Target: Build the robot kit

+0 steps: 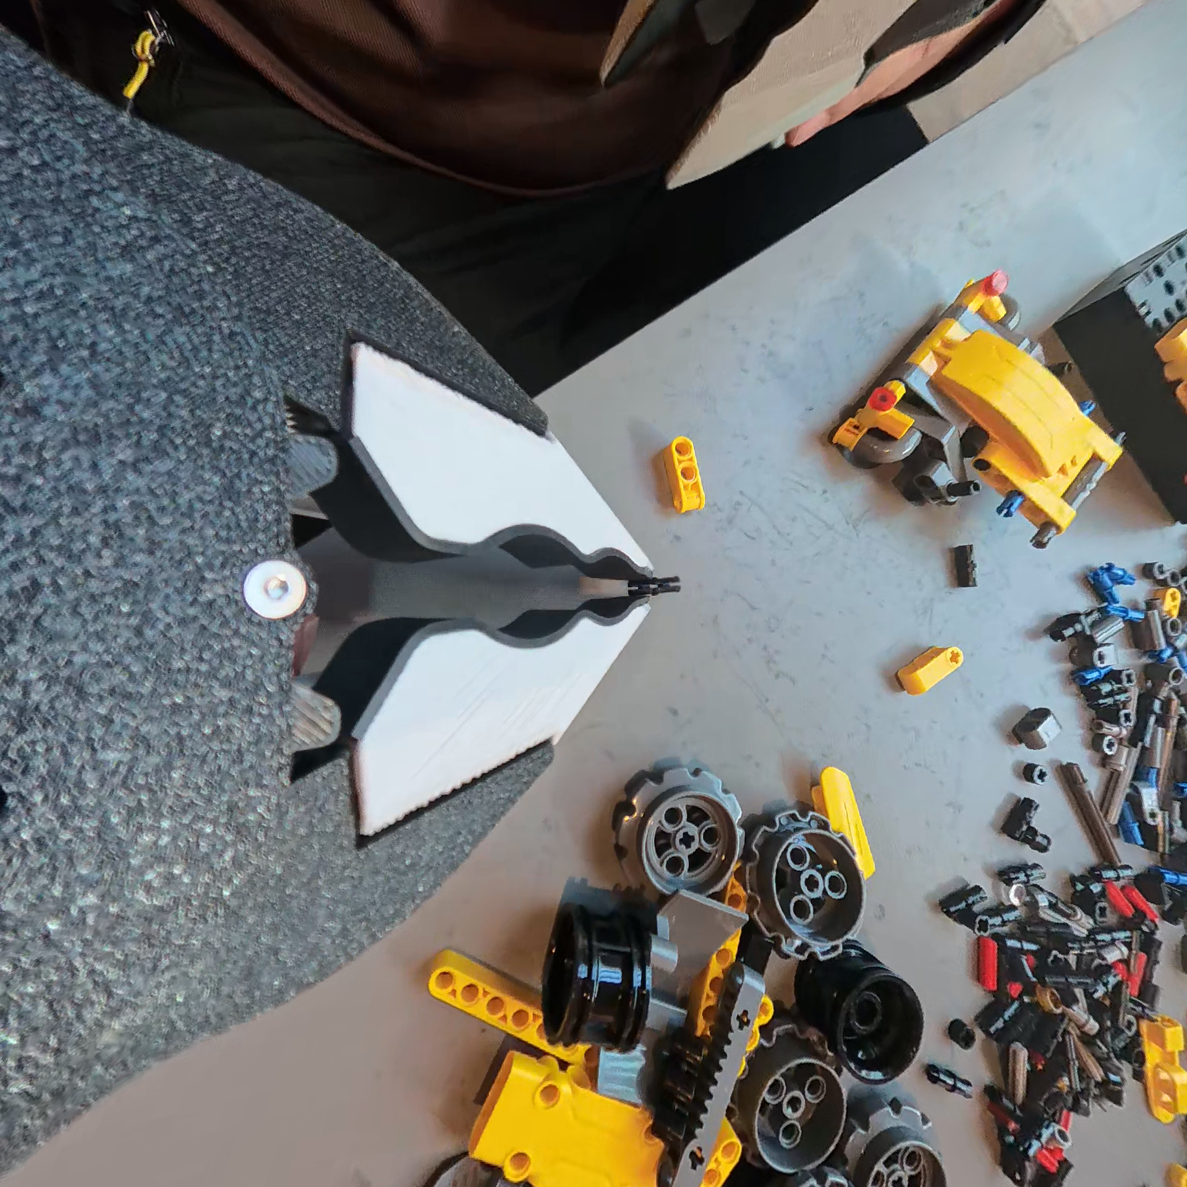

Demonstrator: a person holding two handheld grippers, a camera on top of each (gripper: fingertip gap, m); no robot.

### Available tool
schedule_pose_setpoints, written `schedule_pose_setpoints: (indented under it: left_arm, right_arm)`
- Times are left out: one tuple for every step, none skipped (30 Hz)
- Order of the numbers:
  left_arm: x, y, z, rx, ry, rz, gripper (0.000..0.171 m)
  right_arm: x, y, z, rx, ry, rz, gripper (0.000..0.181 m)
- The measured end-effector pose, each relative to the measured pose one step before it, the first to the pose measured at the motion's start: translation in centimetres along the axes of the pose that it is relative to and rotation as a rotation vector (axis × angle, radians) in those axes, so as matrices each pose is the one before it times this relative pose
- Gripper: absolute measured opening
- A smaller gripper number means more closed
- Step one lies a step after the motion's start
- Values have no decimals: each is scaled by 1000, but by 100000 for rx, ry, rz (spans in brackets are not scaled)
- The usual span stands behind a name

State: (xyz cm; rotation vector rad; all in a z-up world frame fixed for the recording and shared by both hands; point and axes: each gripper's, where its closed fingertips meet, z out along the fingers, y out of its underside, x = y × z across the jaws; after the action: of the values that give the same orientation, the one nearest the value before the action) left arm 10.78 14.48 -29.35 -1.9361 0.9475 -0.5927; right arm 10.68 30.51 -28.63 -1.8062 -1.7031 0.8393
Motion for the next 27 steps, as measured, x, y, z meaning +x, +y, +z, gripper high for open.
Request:
schedule_pose_setpoints:
  left_arm:
    - [-201, -388, -208, 582, -1383, 752, 33]
    - [-96, -481, -257, 513, -348, 850, 33]
    - [-186, -520, -294, 410, -287, 1290, 32]
    - [-452, -610, -300, 857, -1416, 1460, 30]
    - [-700, -627, -270, 888, -2196, 1582, 28]
    - [-876, -529, -181, 361, -2663, 1292, 27]
    - [-933, -385, -50, -318, -2501, 1063, 26]
    - [-830, -209, 59, -1521, -1685, 1452, 27]
    - [-793, -163, 150, -2107, -1736, 2975, 27]
    - [-949, -243, 240, -1719, -3303, 4768, 27]
    - [-1037, -304, 310, -1350, -4371, 5967, 27]
    - [-866, -347, 398, -888, -3869, 6045, 26]
    - [-556, -331, 481, -742, -2354, 5584, 25]
    - [-357, -263, 520, -616, -1666, 4461, 23]
    - [3, -157, 534, -741, 66, 3934, 23]
    - [233, -52, 454, -916, 793, 3932, 22]
    - [233, 8, 357, -965, 51, 3925, 21]
    - [188, 29, 256, -847, -473, 3323, 19]
    - [299, 62, 181, -859, 302, 2644, 17]
    - [254, 37, 122, -651, 177, 1942, 15]
    - [154, -7, 68, -261, -325, 1413, 12]
    - [139, -77, 40, 135, -201, 1052, 9]
    - [50, -120, 38, 327, -616, 658, 7]
    - [-70, -98, 43, 322, -1137, 428, 5]
    - [-47, -68, 73, 263, -900, 292, 5]
    - [19, 6, 115, -176, -479, 76, 7]
    - [-30, 76, 127, -650, -970, -103, 13]
  right_arm:
    - [-205, -284, -221, 1445, -986, 230, 1]
    - [-249, -318, -231, 1460, -1176, 243, 1]
    - [-337, -333, -212, 1453, -1587, 178, 1]
    - [-466, -316, -160, 1276, -2164, 6, 2]
    - [-571, -314, -97, 997, -2410, -297, 1]
    - [-654, -275, -21, 612, -2722, -635, 1]
    - [-724, -219, 66, 120, -2901, -920, 1]
    - [-653, -185, 135, -174, -2402, -1124, 1]
    - [-527, -150, 184, -322, -1739, -1055, 1]
    - [-472, -99, 223, -535, -1670, -713, 1]
    - [-417, -39, 237, -824, -1626, -315, 1]
    - [-309, -1, 218, -886, -1251, 91, 1]
    - [-302, 2, 185, -851, -1265, 310, 1]
    - [-317, 2, 144, -740, -1351, 211, 1]
    - [-270, -25, 83, -501, -863, 58, 1]
    - [-225, -39, 27, -337, -427, 3, 1]
    - [-196, -31, -20, -177, -353, -73, 1]
    - [-199, -54, -65, 105, -377, -206, 1]
    - [-181, -48, -97, 286, -384, -234, 1]
    - [-118, -21, -114, 284, -206, -98, 1]
    - [-55, 5, -94, 350, -63, 124, 1]
    - [-48, -8, -85, 541, -304, 279, 1]
    - [-84, -4, -62, 662, -649, 347, 1]
    - [-47, 15, -10, 561, -607, 486, 1]
    - [-8, 14, 8, 482, -422, 571, 1]
    - [-37, 32, 41, 328, -537, 529, 1]
    - [-30, 57, 26, 53, -482, 400, 1]
